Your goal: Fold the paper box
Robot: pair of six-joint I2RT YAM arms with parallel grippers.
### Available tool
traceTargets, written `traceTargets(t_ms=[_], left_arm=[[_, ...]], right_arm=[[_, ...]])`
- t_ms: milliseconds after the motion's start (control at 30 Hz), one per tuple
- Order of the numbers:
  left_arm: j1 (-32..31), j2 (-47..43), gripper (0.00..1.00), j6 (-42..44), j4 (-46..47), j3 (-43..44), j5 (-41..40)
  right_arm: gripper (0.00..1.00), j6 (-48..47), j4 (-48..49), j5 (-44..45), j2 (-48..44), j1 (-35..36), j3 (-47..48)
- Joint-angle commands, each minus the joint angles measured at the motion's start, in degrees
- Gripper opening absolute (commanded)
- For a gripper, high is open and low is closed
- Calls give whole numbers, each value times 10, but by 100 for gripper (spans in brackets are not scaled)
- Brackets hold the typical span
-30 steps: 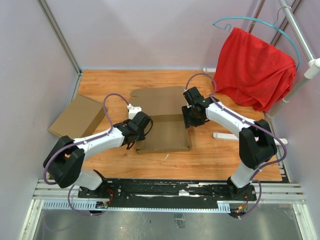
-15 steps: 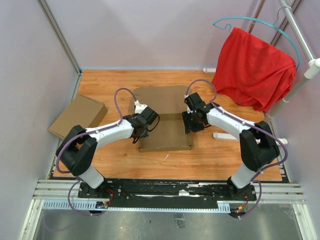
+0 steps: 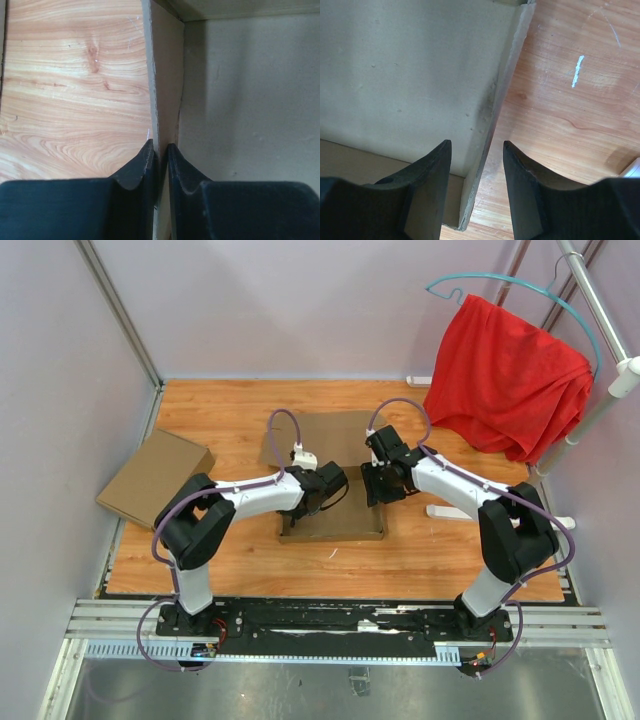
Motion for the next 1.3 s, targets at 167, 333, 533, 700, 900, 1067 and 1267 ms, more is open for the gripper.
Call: traceTargets(t_ms=[167,333,533,700,900,1067,1267], left_arm=[[-8,9,18,-45,-62,-2,-45],[-7,4,37,-44,-43,-6,-25],[-8,-16,53,-46,-30,-11,-16],[-8,-49,59,-51,-28,-10,-18],[-1,-117,71,-38,3,1,-13],[101,-206,72,33,129,-14,105],[246,-217,72,82,244,-5,199]], right_arm=[[47,-4,0,13,-4,5,1],[47,-4,0,15,-5,5,-1],[47,0,-1,16,-10,5,0],[47,2,-5,20,-12,5,3],[50,-2,-29,38,-20,-5,39],[61,-12,-44,-3,-17,-54,113],[78,-37,-55,-77,82,-138,276]])
